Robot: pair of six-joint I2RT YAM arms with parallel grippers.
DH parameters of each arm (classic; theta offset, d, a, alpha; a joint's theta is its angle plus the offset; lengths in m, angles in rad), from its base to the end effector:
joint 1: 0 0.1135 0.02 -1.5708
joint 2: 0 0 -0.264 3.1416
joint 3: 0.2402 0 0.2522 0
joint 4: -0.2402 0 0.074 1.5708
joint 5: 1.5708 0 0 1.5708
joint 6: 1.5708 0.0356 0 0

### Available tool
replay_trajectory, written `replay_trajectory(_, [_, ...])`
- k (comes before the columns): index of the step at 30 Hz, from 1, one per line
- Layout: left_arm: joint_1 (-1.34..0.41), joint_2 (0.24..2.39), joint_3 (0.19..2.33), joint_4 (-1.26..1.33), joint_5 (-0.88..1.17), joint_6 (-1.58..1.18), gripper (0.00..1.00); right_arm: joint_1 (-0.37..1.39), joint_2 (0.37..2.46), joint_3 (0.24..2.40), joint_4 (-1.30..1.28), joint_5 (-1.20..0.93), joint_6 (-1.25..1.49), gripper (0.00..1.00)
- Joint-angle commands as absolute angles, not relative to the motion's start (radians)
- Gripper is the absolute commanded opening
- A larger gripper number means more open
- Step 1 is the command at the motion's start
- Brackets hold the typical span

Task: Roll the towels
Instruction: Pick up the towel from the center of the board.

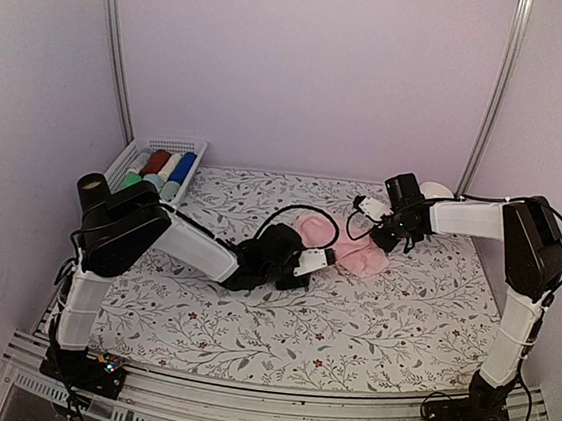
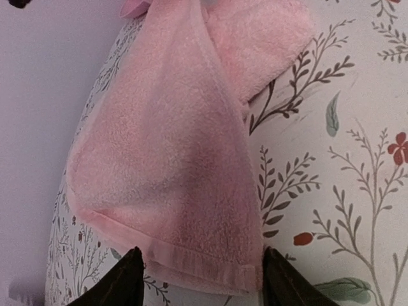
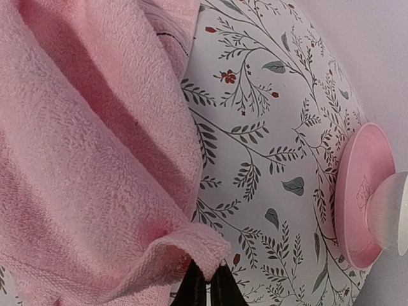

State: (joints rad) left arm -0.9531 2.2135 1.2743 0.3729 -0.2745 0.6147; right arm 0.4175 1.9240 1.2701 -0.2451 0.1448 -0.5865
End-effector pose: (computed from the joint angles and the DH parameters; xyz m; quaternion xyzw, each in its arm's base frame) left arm 0.2758 -0.3716 0.1045 0.5664 0.6614 0.0379 0.4903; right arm 0.3771 0.1616 0.1743 -0.4322 0.8369 -0.0958 0.3218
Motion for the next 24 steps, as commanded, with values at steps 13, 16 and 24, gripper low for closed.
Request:
replay_trajectory(13, [-0.980,2.246,1.249,0.346,-0.352,0.621,0.17,0.411,1.922,1.293,-0.230,0.141,-0.572,0.03])
replay_trajectory(16, [-0.979,2.232,1.246,0.347,-0.336,0.611,0.07,0.413,1.922,1.293,-0.230,0.139,-0.571,0.03])
replay_trajectory(24, [-0.978,2.187,1.280,0.331,-0.304,0.554,0.00,0.411,1.917,1.291,-0.230,0.113,-0.575,0.04])
